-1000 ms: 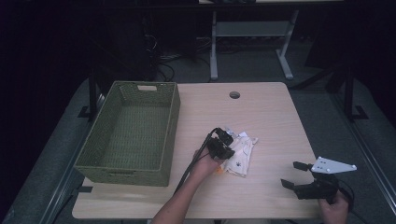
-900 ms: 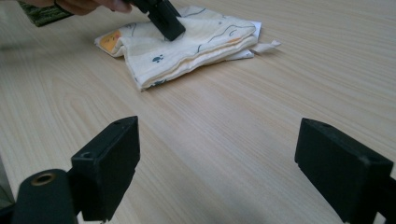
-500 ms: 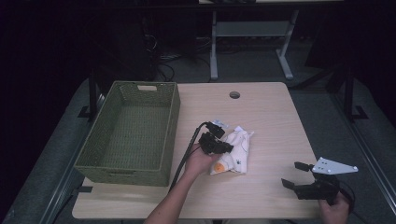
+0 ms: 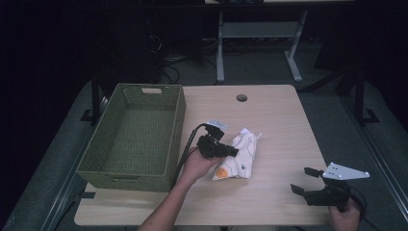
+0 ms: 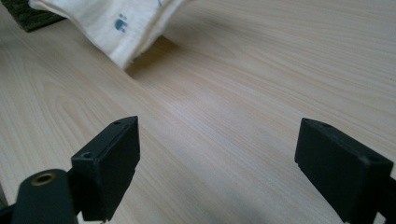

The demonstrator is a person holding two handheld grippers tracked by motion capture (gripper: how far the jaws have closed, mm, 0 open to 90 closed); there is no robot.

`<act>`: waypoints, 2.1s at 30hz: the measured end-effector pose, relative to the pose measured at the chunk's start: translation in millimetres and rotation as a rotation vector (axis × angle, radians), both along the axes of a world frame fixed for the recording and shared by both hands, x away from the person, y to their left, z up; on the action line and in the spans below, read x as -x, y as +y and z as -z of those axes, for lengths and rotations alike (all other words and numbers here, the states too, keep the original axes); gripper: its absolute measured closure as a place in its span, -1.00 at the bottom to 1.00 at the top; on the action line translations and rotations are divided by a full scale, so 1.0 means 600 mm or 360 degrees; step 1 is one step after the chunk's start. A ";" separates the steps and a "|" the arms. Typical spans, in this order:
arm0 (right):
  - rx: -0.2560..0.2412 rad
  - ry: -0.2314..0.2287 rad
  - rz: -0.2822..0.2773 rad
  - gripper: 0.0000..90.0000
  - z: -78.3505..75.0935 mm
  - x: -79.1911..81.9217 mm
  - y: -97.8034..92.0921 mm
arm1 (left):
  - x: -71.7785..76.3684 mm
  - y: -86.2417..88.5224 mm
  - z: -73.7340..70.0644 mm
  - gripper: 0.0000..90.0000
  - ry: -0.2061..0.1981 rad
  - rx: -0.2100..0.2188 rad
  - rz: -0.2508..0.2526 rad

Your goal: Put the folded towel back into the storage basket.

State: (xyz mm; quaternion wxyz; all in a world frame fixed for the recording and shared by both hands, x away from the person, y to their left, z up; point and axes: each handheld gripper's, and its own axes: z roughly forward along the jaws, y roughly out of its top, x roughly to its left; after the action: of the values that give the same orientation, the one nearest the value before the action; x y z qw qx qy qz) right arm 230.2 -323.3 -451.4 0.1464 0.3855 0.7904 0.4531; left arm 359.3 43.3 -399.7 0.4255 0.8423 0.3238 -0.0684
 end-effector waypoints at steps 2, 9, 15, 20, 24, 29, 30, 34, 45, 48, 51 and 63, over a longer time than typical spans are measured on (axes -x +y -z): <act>0.0008 0.0003 -0.0002 -0.70 0.000 0.000 0.002 | 0.002 0.006 -0.004 0.84 0.0011 0.0035 0.0005; 0.0016 0.0003 0.0005 -0.70 0.000 0.001 0.003 | 0.009 0.026 -0.025 0.84 0.0063 0.0051 0.0032; 0.0018 0.0004 0.0002 -0.70 0.000 0.000 0.003 | 0.008 0.053 -0.045 0.84 0.0127 0.0166 0.0021; 0.0023 0.0005 -0.0008 -0.70 0.000 -0.001 0.007 | 0.007 0.077 -0.063 0.84 0.0145 0.0186 0.0005; 0.0038 -0.0004 -0.0020 -0.70 -0.001 0.001 0.009 | 0.007 0.096 -0.071 0.84 0.0169 0.0220 -0.0010; 0.0028 -0.0005 -0.0008 -0.70 -0.001 0.001 0.008 | 0.008 0.119 -0.081 0.84 0.0223 0.0277 -0.0034; 0.0027 -0.0002 -0.0007 -0.70 -0.001 0.000 0.007 | 0.007 0.122 -0.084 0.84 0.0222 0.0273 -0.0033; 0.0032 0.0000 -0.0012 -0.70 -0.001 0.000 0.008 | 0.008 0.135 -0.094 0.84 0.0232 0.0257 -0.0035; 0.0033 -0.0005 -0.0015 -0.70 -0.002 0.001 0.007 | 0.011 0.171 -0.122 0.84 0.0222 0.0269 -0.0058; 0.0029 -0.0005 -0.0009 -0.70 -0.002 0.001 0.007 | 0.006 0.184 -0.121 0.84 0.0245 0.0284 -0.0084; 0.0034 -0.0002 -0.0012 -0.70 -0.001 -0.001 0.008 | 0.004 0.195 -0.125 0.84 0.0251 0.0308 -0.0098; 0.0044 -0.0003 -0.0016 -0.70 0.000 -0.002 0.010 | 0.005 0.246 -0.136 0.84 0.0266 0.0376 -0.0153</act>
State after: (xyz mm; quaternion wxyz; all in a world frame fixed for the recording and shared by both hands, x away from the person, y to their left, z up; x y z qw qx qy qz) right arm 231.3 -317.2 -451.2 0.1504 0.3790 0.7983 0.4432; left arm 356.2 190.7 -318.1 0.4961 0.7612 0.3878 -0.1553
